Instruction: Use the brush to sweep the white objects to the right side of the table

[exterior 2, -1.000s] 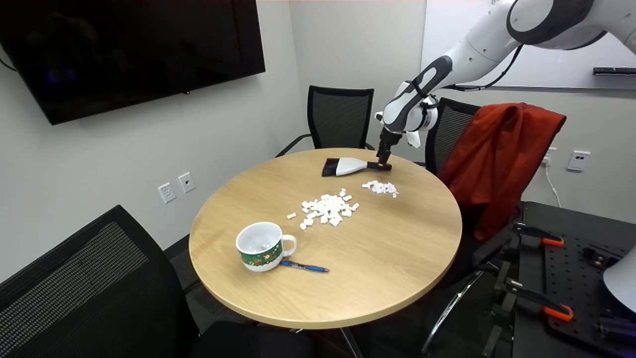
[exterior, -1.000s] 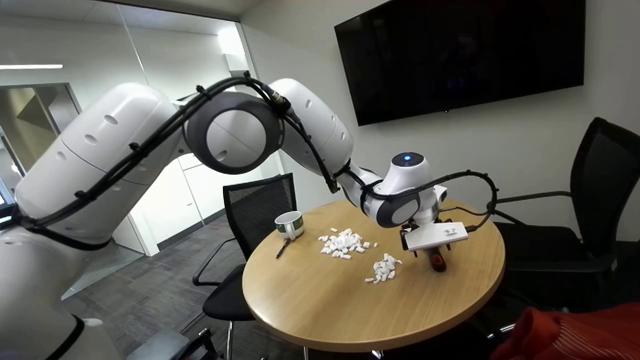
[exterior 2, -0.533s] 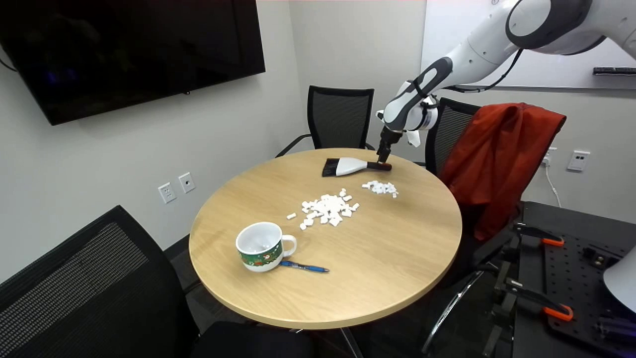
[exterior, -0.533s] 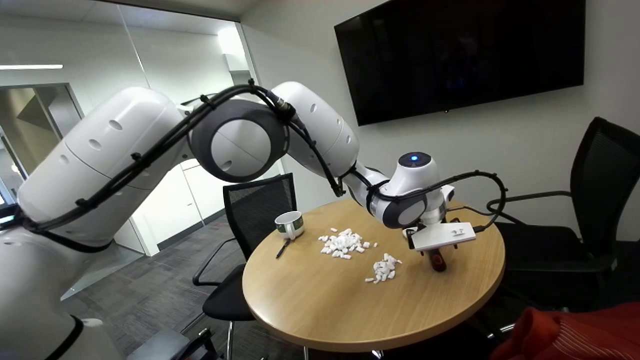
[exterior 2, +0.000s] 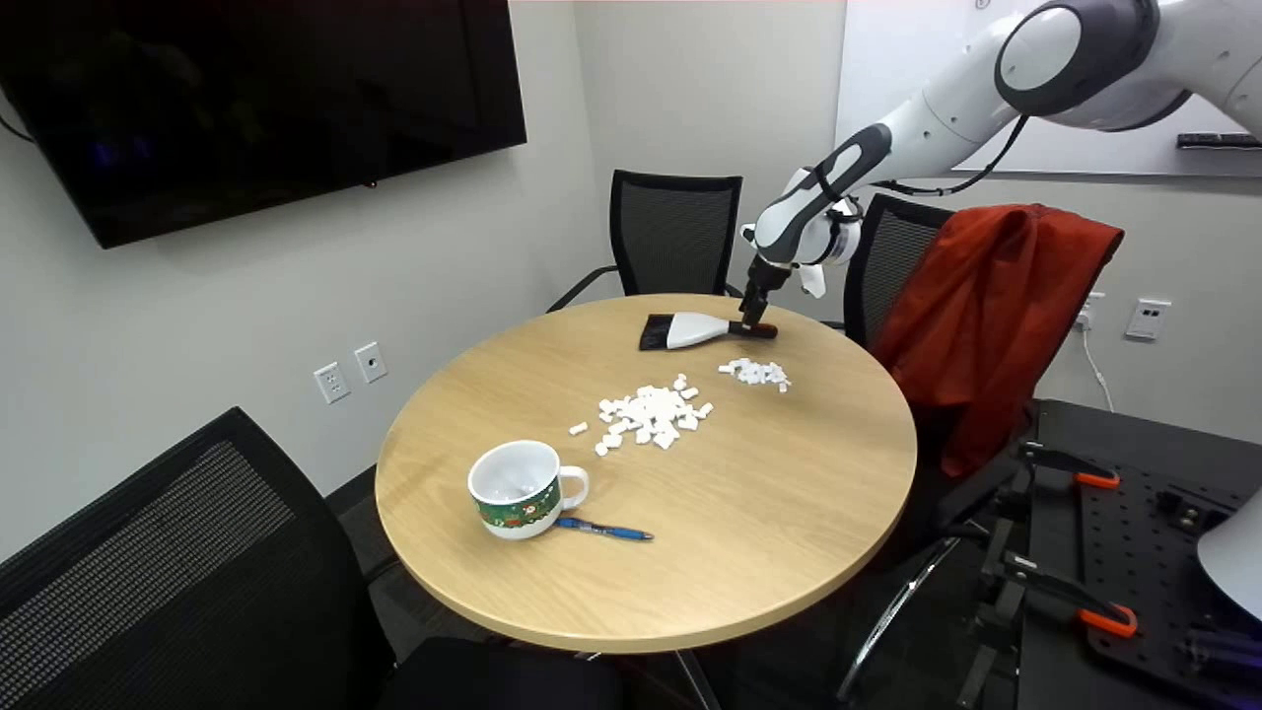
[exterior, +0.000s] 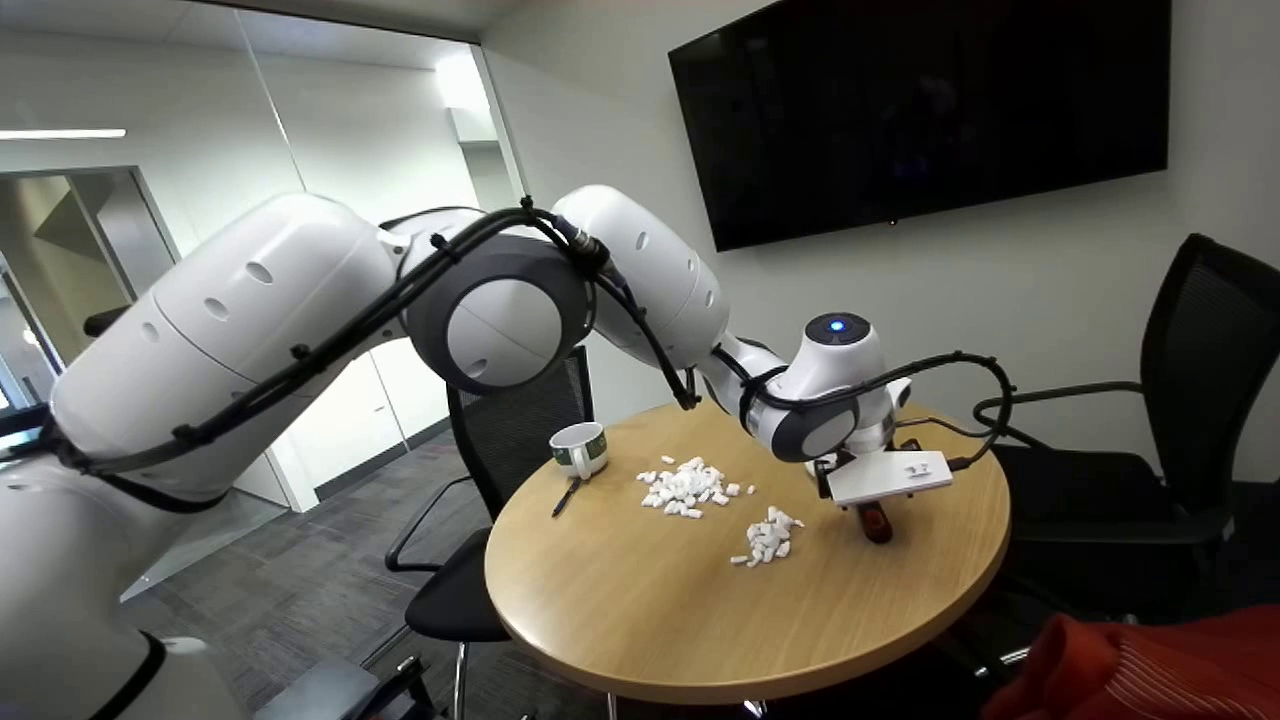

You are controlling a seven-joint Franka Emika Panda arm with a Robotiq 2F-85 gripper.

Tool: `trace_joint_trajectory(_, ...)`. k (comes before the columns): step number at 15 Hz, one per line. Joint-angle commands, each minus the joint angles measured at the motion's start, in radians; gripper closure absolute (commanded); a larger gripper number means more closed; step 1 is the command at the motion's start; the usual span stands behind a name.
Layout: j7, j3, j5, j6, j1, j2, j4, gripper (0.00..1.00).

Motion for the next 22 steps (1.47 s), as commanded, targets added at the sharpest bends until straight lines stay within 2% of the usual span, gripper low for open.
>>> trace_joint_trajectory(1,-0.028,0.012,0.006,-0.052,-0.003,0.034,0.064,0.00)
trace_joint_trajectory(3,-0.027,0.009,0.006,-0.061,0.001,0.047,0.082,0.00)
trace_joint_trajectory(4,-0.029,0.010,0.006,-0.062,0.001,0.050,0.086,0.25)
trace_joint_trajectory(5,-0.028,0.007,0.006,-0.065,0.004,0.055,0.094,0.26)
trace_joint_trajectory(13,-0.023,0.000,0.008,-0.082,0.014,0.065,0.118,0.86)
trace_joint_trajectory(16,-0.023,-0.002,0.006,-0.082,0.016,0.058,0.110,0.87)
trace_joint_trajectory(22,-0.074,0.045,0.001,-0.044,-0.024,-0.042,-0.018,0.87)
